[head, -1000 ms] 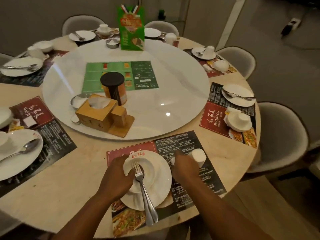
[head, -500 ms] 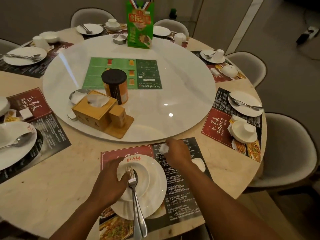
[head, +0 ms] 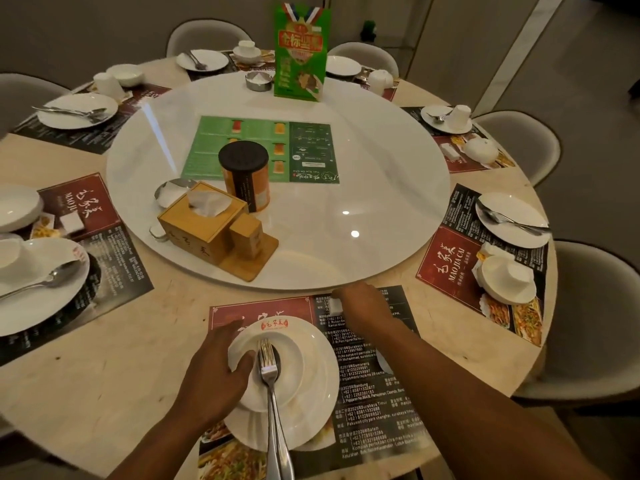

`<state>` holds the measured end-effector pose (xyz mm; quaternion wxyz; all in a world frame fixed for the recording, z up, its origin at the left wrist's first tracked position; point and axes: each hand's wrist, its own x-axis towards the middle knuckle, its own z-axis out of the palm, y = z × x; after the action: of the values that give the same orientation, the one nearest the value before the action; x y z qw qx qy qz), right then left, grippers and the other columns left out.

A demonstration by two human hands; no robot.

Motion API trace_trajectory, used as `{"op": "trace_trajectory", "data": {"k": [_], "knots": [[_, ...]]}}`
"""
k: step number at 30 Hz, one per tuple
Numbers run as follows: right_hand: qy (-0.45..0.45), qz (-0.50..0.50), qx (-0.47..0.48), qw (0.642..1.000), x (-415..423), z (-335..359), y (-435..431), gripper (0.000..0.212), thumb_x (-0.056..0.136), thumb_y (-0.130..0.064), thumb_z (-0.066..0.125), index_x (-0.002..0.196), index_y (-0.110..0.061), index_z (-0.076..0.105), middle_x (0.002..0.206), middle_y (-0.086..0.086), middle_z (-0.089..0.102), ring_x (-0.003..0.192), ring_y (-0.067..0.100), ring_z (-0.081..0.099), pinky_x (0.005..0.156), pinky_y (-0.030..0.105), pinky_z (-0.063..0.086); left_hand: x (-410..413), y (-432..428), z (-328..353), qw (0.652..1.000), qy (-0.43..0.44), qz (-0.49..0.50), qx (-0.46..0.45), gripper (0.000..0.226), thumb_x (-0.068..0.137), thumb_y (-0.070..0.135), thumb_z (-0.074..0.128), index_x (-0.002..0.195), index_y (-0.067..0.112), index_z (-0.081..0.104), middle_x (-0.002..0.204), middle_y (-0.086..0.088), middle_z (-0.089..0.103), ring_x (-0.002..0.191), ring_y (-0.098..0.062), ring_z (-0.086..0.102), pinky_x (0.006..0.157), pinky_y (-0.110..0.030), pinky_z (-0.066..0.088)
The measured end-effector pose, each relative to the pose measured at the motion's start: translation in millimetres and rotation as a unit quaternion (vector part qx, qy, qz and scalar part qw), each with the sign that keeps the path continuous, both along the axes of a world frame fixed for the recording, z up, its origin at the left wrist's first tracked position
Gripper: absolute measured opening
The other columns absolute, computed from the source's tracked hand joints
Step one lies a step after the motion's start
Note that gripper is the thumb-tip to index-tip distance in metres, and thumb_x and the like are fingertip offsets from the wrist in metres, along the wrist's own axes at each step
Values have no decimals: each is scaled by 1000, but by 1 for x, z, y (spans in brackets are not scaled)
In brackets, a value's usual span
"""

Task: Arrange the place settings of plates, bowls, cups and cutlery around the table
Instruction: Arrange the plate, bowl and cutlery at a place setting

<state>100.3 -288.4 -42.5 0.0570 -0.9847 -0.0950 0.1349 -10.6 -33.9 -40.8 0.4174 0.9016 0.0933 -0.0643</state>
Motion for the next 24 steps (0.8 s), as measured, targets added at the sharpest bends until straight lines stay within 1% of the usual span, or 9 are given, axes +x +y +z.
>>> {"op": "trace_trajectory", "data": {"k": [3,6,9,11,13,14,16,20,24], "knots": [[2,6,0,1000,1,0,-1,40,86,-5,60,125,-17,62,116,12,67,106,32,62,88,42,53,1,-1,0,1000,0,5,-3,58,87,22,70,140,24,46,137,1,53,120,-21,54,100,-37,45],[-2,9,6,1000,2,2,-7,42,85,-10,66,126,-20,59,113,7,68,101,27,63,78,37,52,1,2,0,1000,-2,6,1,57,88,24,69,140,26,46,137,1,53,119,-20,55,99,-36,46],[11,-23,24,999,6,4,-26,47,83,-13,68,128,-23,58,112,2,66,101,24,61,69,32,46,1,3,0,1000,-2,10,6,57,88,26,68,140,26,45,136,2,54,118,-19,56,97,-36,46],[28,-67,42,996,9,3,-39,50,77,-20,74,125,-26,60,113,1,66,101,22,61,75,33,50,1,3,0,1000,1,14,5,57,88,27,68,141,26,45,137,1,54,119,-20,56,97,-37,47],[59,-109,83,989,11,1,-48,53,71,-23,81,121,-27,63,114,0,66,103,22,61,86,39,53,1,2,0,1000,6,16,8,57,89,28,68,141,26,45,137,0,54,119,-22,56,98,-39,47],[71,-118,102,985,12,0,-51,54,70,-23,84,120,-26,64,114,0,67,103,22,62,88,40,54,0,2,0,1000,9,16,10,57,89,29,68,141,25,45,137,-1,54,119,-22,57,99,-40,47],[83,-120,122,982,15,-2,-55,51,69,-20,85,116,-24,66,109,-1,68,99,18,63,88,37,54,0,2,-1,1000,15,19,14,57,89,29,67,141,25,46,137,-2,55,118,-23,57,99,-40,47],[88,-123,143,978,19,-8,-56,47,68,-18,87,111,-25,70,93,-7,66,86,11,61,80,28,53,-1,0,-1,999,22,26,11,55,89,28,67,140,24,47,136,-2,57,117,-22,57,98,-39,47],[83,-121,144,979,20,-11,-55,45,67,-19,87,109,-27,71,93,-7,67,88,12,63,84,33,55,-2,0,1,999,25,32,7,55,90,26,67,141,23,46,136,-4,57,117,-23,58,98,-40,47]]}}
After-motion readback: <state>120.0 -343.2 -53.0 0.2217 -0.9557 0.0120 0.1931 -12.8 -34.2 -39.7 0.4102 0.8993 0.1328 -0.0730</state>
